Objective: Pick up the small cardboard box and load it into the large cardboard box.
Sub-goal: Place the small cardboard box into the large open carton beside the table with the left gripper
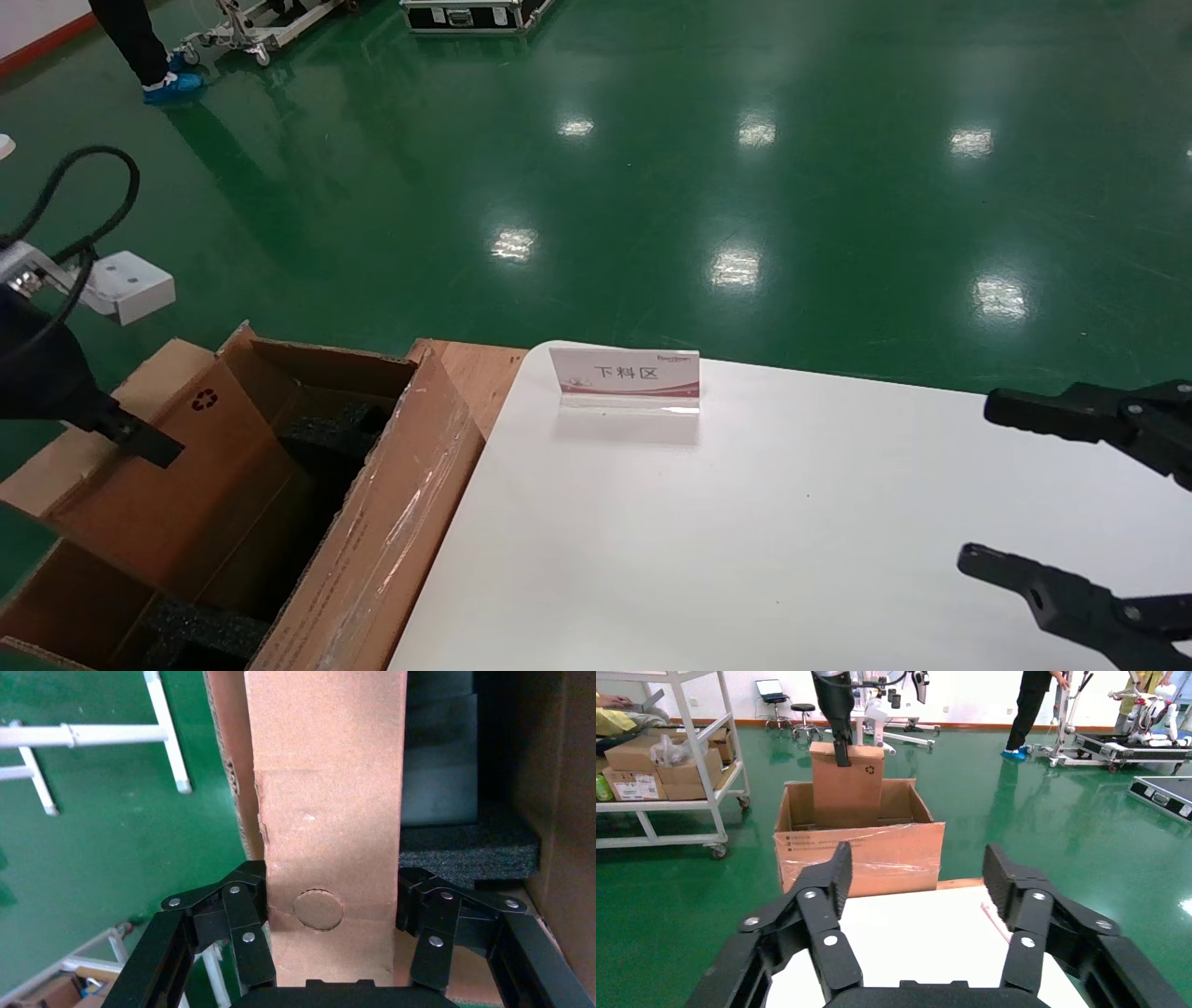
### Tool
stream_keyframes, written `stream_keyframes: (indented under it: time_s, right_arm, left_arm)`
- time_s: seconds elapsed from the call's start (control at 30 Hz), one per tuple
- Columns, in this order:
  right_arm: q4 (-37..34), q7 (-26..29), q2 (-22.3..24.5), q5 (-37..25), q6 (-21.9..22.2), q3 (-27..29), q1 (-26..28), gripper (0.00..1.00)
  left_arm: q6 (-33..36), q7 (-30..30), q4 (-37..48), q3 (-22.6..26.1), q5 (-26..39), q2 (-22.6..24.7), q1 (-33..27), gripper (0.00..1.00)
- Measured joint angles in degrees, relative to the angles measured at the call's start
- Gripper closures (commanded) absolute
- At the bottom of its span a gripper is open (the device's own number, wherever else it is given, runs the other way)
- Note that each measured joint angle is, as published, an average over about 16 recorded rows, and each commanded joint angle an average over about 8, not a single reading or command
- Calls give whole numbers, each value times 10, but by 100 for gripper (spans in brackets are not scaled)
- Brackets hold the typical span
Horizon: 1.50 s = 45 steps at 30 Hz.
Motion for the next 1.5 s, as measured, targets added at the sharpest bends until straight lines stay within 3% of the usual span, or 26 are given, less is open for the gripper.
stream_keyframes:
  time_s: [0.77, 1.5]
  right_arm:
    - [0, 0, 0, 1, 0, -1, 0, 0]
    - [0, -1, 1, 1, 1, -2, 0, 0]
  left_arm:
    - [-83, -54, 10, 20, 51, -3, 78, 100]
    - [-151, -50, 72, 28, 56, 18, 155, 100]
